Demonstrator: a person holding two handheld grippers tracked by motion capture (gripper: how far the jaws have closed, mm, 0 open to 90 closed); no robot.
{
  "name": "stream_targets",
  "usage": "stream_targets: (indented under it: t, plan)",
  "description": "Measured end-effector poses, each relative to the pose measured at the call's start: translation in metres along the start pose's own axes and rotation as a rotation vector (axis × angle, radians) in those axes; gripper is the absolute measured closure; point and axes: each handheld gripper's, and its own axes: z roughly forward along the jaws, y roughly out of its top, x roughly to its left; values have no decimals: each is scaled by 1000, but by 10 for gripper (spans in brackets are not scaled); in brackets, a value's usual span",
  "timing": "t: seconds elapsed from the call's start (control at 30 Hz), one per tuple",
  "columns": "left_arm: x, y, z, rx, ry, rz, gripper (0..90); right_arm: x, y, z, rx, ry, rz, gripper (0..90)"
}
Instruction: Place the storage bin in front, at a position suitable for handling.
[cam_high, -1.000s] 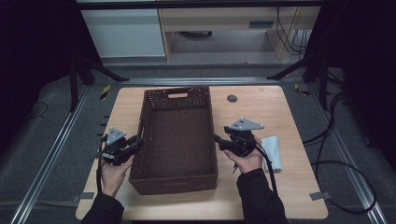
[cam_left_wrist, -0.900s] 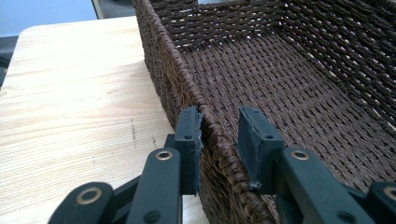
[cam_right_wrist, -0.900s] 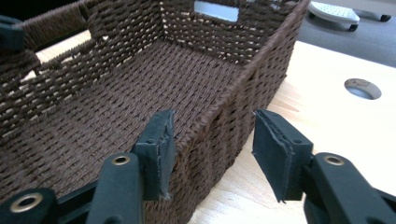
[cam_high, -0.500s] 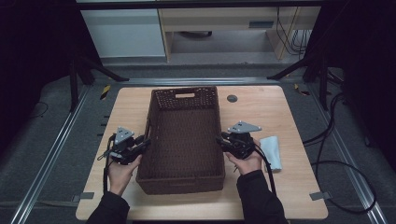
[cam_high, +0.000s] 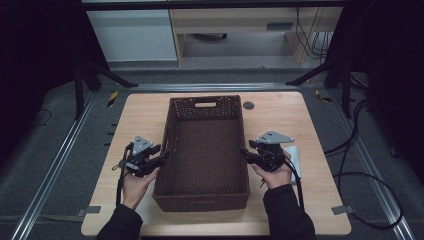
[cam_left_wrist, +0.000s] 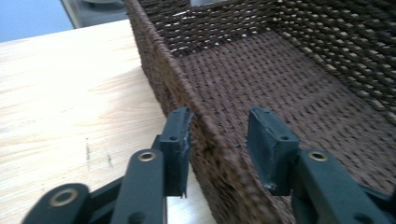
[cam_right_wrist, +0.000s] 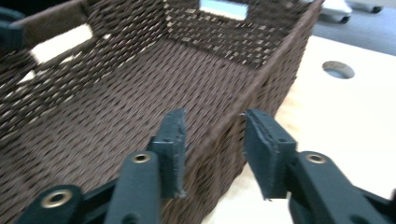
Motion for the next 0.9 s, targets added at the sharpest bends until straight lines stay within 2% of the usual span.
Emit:
stream_targets:
  t: [0.13,0.23,0.33,0.47,0.63,0.73,0.9]
  plan:
    - [2,0,8,24,6,2,581,-3,1,12,23,-2,16,567]
    - [3,-3,9,31,-12,-3,620,0,-2,17,31,9,11,600]
    - [3,-6,8,27,-27,-22,627,2,-2,16,30,3,4,624]
    - [-2,-8,4,38,-20,4,635,5,-4,13,30,1,20,629]
    - [-4,-13,-2,40,-47,3,585,8,-8,6,33,5,19,629]
    - [-4,-13,-2,35,-43,-3,584,6,-7,6,33,13,12,577]
    - [-7,-12,-2,45,-19,4,621,-1,-1,-7,-31,0,12,488]
